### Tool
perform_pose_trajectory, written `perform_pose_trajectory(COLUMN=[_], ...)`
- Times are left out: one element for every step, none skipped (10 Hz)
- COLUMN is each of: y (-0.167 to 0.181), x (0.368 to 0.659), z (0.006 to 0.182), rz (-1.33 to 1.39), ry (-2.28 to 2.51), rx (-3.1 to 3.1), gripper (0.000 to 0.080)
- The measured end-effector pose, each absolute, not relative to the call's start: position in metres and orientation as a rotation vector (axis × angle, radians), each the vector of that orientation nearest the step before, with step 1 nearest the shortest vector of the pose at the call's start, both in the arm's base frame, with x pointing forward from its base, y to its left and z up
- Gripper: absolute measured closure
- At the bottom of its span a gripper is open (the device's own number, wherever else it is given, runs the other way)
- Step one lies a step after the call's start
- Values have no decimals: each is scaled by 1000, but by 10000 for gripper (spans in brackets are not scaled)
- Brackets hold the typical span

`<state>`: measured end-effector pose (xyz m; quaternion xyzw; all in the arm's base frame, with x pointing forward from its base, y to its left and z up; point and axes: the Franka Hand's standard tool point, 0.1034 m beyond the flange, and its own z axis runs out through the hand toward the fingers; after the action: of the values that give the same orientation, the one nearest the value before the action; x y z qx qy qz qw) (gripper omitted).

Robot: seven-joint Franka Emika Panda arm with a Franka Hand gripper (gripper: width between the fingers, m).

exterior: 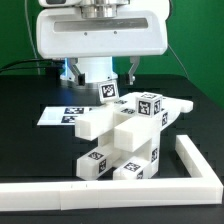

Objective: Assemble chair

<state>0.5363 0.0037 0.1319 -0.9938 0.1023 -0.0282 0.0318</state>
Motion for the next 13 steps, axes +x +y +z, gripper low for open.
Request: perform_pose_trajectory(y=[0, 2, 7, 11, 12, 11, 11, 11, 10, 10, 10, 10, 11], x=[541, 545, 545, 546, 548, 548, 548, 548, 548, 548, 548, 548, 548], z=[134, 131, 127, 124, 121, 121, 121, 121, 121, 121, 121, 121, 121], rz=[-97, -122, -120, -135, -156, -156, -156, -156, -156, -155, -155, -155, -151], ry=[333, 350, 358, 372, 374, 377, 377, 377, 383, 411, 410, 412, 561], rx=[-3058, -3065, -3068, -3072, -3078, -3077, -3078, -3078, -3077, -3072, -3073, -3072, -3042], gripper=[151, 151, 151, 151, 151, 193, 331, 466, 466, 514, 514, 514, 514])
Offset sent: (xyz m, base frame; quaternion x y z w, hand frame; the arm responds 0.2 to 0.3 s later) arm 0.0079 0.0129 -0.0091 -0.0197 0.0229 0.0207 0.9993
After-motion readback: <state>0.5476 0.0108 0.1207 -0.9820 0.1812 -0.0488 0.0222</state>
